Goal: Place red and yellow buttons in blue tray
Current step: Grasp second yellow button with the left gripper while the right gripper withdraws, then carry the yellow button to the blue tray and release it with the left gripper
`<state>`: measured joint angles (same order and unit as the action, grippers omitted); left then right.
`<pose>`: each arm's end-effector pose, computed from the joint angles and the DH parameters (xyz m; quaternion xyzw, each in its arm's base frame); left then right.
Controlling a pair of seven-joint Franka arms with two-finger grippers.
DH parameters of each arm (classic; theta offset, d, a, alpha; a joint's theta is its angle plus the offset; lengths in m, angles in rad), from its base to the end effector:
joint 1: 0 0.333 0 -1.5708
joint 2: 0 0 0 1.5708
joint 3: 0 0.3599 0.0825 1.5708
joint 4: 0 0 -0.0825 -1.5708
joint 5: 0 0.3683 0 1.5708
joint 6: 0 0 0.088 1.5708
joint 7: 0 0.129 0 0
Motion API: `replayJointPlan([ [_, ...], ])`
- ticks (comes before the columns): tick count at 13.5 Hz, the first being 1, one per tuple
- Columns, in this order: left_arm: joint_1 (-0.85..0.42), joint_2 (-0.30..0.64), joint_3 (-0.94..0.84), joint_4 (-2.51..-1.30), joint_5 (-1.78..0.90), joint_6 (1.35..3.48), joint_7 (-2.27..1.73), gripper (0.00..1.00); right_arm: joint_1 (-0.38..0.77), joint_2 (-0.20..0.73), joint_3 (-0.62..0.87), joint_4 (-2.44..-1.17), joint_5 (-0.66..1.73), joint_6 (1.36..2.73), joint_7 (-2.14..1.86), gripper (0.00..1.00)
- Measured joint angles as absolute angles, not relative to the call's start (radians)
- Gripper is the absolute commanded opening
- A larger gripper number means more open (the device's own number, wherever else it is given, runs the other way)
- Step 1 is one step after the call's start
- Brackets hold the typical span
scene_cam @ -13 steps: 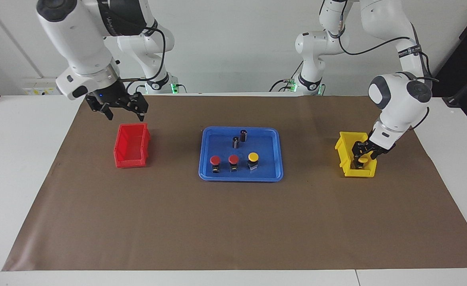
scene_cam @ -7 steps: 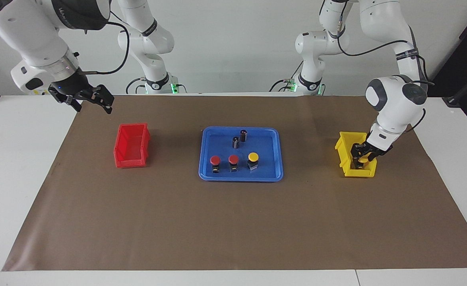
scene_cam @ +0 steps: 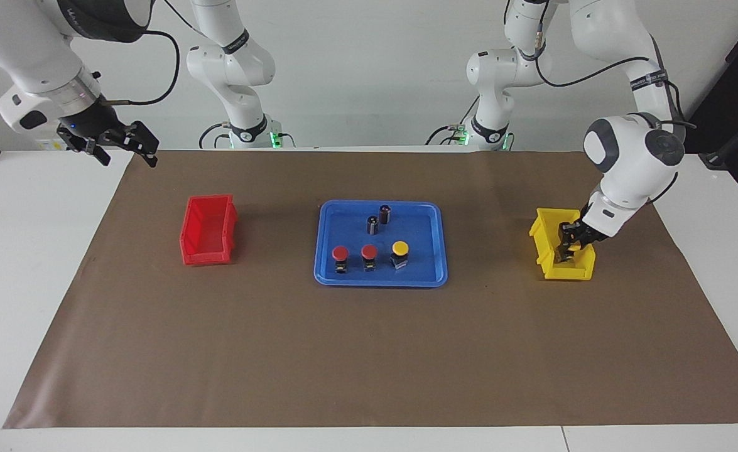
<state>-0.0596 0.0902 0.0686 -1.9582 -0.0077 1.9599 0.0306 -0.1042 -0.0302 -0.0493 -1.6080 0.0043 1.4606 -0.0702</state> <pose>0.5558 0.0035 0.4518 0.9990 -0.0092 -0.0441 0.0013 0.5068 -0.0783 0.6367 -0.9974 0.0414 0.0579 0.0094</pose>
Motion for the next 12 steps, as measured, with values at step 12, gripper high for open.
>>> replayJointPlan([
  [12, -0.520, 0.126, 0.031, -1.815, -0.013, 1.882, -0.641, 0.02, -0.098, -0.031, -0.045, -1.618, -0.003, 1.461, -0.070, 1.00],
])
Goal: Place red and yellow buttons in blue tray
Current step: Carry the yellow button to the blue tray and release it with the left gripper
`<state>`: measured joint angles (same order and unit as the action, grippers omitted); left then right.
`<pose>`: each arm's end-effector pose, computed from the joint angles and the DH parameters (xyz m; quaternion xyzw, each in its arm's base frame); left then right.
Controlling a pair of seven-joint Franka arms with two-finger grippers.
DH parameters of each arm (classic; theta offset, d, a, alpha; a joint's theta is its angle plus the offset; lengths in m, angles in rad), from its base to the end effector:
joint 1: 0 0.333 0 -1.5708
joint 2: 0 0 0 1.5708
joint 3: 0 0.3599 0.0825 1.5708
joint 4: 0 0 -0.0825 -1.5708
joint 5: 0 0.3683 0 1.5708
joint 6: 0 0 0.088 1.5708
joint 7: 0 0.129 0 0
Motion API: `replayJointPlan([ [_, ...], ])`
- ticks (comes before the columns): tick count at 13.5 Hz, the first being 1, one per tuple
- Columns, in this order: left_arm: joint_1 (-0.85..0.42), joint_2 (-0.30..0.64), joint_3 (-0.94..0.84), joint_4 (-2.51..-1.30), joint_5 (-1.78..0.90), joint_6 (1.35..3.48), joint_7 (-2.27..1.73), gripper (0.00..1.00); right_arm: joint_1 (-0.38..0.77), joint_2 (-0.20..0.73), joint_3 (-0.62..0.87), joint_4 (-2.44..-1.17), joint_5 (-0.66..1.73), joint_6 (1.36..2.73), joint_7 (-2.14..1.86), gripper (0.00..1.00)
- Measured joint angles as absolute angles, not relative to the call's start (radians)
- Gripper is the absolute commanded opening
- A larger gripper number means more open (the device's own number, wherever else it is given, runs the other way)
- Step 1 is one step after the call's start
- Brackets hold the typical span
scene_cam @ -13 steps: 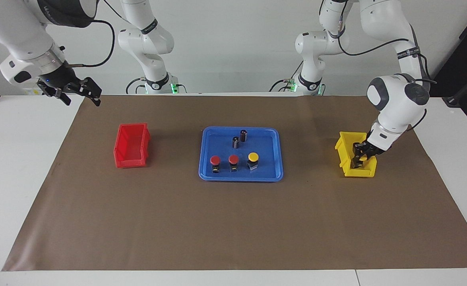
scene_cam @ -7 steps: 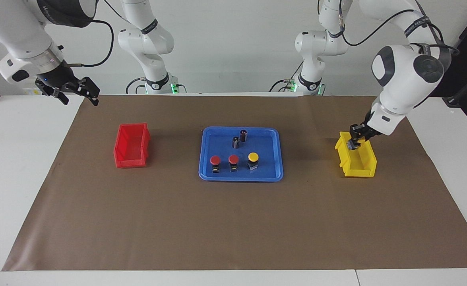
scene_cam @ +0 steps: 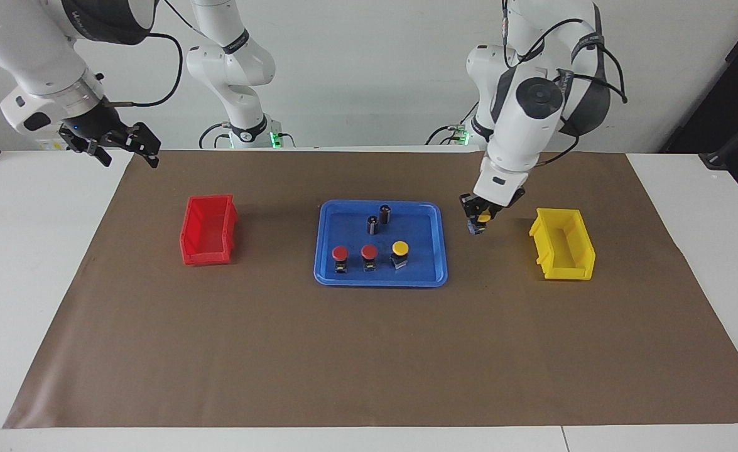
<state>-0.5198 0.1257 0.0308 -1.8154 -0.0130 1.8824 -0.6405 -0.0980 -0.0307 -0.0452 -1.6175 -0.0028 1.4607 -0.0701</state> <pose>0.5115 -0.2744 0.4894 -0.9965 -0.0777 0.0270 0.0121 0.5067 -0.0739 0.6328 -0.9973 0.0365 0.0627 0.0060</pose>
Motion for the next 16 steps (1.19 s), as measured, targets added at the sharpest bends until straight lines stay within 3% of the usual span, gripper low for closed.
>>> replayJointPlan([
  [4, -0.595, 0.211, 0.030, -1.820, -0.016, 1.991, -0.697, 0.02, -0.097, -0.031, -0.039, -1.619, -0.003, 1.461, -0.070, 1.00],
  [13, -0.611, 0.310, 0.030, -1.843, -0.019, 2.116, -0.699, 0.02, -0.095, -0.032, -0.036, -1.620, -0.003, 1.461, -0.070, 1.00],
  [14, -0.611, 0.310, 0.030, -1.843, -0.019, 2.119, -0.699, 0.06, -0.095, -0.032, -0.036, -1.620, -0.003, 1.461, -0.070, 1.00],
  [16, -0.611, 0.310, 0.030, -1.844, -0.019, 2.127, -0.699, 0.34, -0.095, -0.032, -0.036, -1.620, -0.003, 1.461, -0.070, 1.00],
])
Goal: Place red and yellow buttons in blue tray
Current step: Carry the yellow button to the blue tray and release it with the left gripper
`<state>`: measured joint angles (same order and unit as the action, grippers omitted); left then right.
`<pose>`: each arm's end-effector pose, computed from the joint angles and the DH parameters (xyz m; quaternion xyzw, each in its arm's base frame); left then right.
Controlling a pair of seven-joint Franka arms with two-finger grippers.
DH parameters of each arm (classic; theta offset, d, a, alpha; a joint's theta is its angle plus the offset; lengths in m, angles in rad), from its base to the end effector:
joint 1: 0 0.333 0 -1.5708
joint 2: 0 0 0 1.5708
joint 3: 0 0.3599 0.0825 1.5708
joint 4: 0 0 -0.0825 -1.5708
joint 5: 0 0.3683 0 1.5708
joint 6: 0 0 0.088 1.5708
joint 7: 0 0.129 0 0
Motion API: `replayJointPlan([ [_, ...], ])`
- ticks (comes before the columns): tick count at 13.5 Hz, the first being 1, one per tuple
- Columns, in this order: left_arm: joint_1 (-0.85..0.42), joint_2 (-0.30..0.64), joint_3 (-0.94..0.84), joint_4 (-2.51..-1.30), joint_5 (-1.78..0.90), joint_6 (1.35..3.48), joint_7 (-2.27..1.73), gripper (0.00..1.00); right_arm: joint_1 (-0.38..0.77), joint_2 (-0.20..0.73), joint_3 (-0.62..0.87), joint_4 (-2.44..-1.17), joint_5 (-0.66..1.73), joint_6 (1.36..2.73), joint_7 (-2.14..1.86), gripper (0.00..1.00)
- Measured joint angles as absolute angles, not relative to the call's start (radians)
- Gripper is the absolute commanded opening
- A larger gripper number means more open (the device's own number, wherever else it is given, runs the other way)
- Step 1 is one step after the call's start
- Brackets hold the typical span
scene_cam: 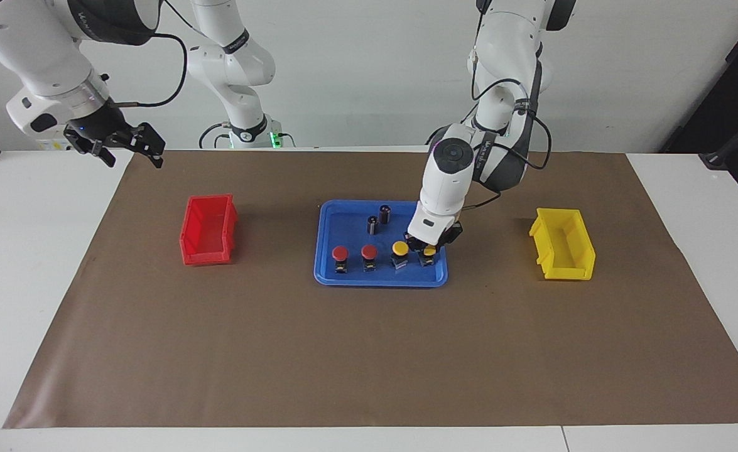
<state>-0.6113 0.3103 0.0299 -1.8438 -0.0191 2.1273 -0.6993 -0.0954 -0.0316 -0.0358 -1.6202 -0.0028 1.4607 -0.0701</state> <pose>0.5216 -0.3458 0.3853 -0.9979 -0.0634 0.0127 0.0052 0.5071 -0.0676 0.6321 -0.9975 0.0305 0.0637 0.0056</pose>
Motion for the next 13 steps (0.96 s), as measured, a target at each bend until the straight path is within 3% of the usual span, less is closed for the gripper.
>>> replayJointPlan([
  [1, -0.611, 0.310, 0.030, -1.844, -0.020, 2.133, -0.699, 0.47, -0.095, -0.032, -0.036, -1.620, -0.003, 1.461, -0.070, 1.00],
  [4, -0.611, 0.311, 0.030, -1.846, -0.026, 2.146, -0.699, 0.61, -0.095, -0.032, -0.036, -1.620, -0.003, 1.461, -0.070, 1.00],
  [7, -0.611, 0.311, 0.031, -1.846, -0.028, 2.146, -0.701, 0.95, -0.095, -0.032, -0.036, -1.620, -0.003, 1.461, -0.070, 1.00],
  [8, -0.611, 0.311, 0.032, -1.846, -0.028, 2.144, -0.701, 1.00, -0.095, -0.032, -0.036, -1.620, -0.003, 1.461, -0.070, 1.00],
  [13, -0.577, 0.250, 0.061, -1.835, -0.028, 2.064, -0.642, 1.00, -0.095, -0.032, -0.036, -1.620, -0.003, 1.461, -0.070, 1.00],
])
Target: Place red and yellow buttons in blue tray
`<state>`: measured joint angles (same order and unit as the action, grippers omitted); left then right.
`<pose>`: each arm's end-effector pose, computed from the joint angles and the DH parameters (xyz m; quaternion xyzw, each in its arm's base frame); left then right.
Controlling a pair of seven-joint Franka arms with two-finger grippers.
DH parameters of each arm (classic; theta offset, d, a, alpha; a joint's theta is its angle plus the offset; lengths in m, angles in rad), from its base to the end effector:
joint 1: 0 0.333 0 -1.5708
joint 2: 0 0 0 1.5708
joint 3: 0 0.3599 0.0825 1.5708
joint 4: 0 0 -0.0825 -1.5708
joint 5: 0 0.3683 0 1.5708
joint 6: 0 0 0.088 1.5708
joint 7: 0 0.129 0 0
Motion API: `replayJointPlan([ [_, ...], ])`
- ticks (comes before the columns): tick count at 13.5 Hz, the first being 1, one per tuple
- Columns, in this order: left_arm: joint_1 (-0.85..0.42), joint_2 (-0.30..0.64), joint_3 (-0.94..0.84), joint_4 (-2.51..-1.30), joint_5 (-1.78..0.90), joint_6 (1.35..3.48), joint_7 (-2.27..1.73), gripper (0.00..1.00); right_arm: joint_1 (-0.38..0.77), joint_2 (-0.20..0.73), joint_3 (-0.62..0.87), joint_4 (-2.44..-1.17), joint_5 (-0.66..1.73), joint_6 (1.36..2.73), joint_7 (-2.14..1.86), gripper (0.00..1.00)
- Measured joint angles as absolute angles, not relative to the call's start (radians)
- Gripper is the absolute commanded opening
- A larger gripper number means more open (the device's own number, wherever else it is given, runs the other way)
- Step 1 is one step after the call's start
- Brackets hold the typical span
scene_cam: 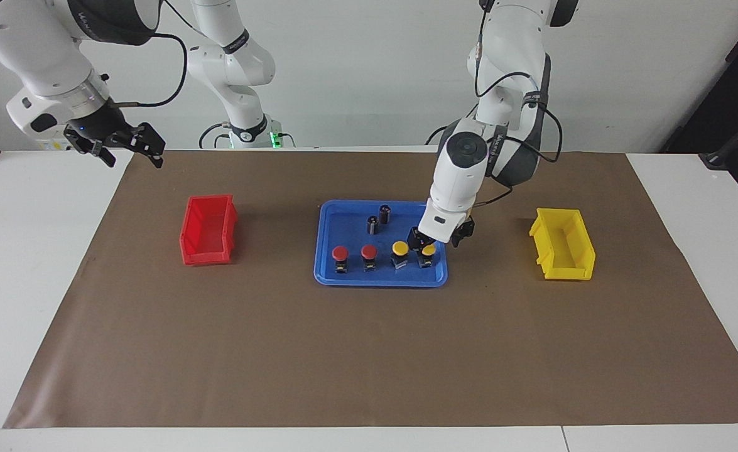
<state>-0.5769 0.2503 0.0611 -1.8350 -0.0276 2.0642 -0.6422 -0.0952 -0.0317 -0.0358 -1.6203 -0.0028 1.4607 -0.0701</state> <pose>0.5332 -0.3075 0.4213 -0.9976 -0.0689 0.0111 0.0018 0.5071 -0.0675 0.6321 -0.9975 0.0304 0.0637 0.0056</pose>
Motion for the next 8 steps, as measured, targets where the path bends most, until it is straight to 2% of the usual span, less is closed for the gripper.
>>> replayJointPlan([
  [8, -0.245, 0.001, 0.075, -1.811, -0.022, 1.768, -0.221, 1.00, -0.095, -0.032, -0.036, -1.621, -0.003, 1.461, -0.070, 1.00],
])
